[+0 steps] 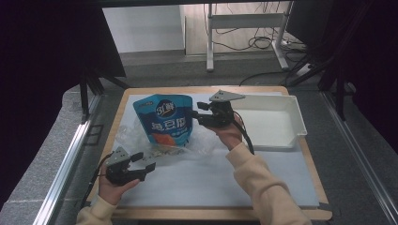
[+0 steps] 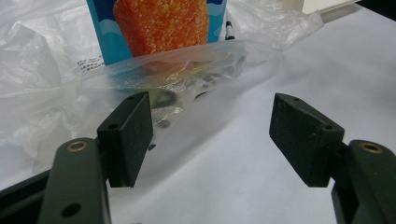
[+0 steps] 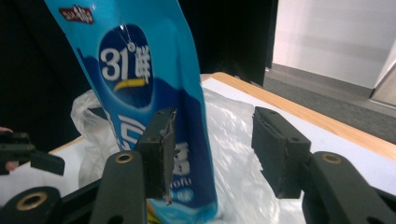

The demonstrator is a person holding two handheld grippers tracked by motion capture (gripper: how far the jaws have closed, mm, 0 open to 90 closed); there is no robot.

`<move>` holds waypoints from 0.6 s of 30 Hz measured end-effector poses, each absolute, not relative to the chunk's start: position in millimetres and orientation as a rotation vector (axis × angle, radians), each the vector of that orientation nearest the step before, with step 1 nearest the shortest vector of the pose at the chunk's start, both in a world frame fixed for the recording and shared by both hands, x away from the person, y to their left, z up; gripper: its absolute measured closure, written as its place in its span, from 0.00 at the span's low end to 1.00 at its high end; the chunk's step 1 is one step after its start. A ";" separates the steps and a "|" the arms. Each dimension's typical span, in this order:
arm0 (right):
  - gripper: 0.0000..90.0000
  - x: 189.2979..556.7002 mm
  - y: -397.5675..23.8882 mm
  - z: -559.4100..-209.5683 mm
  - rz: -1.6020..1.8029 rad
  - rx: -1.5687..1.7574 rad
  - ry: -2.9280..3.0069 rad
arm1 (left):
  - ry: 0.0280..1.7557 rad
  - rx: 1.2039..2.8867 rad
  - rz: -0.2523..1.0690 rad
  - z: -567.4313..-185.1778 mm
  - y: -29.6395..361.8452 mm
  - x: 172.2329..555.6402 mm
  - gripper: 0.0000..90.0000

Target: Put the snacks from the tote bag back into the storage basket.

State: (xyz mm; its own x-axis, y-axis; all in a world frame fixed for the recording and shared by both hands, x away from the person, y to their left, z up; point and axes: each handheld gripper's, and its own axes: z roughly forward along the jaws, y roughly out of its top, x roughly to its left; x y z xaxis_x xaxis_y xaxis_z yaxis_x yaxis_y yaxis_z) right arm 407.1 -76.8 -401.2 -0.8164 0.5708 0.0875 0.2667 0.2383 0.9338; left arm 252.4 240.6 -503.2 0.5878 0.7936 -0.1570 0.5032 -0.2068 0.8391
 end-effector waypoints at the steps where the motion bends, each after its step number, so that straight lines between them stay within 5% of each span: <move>1: 0.57 408.0 -74.1 -400.3 1.611 0.781 2.247 | 1.049 1.871 0.385 -503.4 240.5 252.7 0.34; 18: 0.88 422.5 -41.5 -393.4 1.641 0.679 2.313 | 1.051 1.859 0.402 -502.5 241.9 251.6 0.34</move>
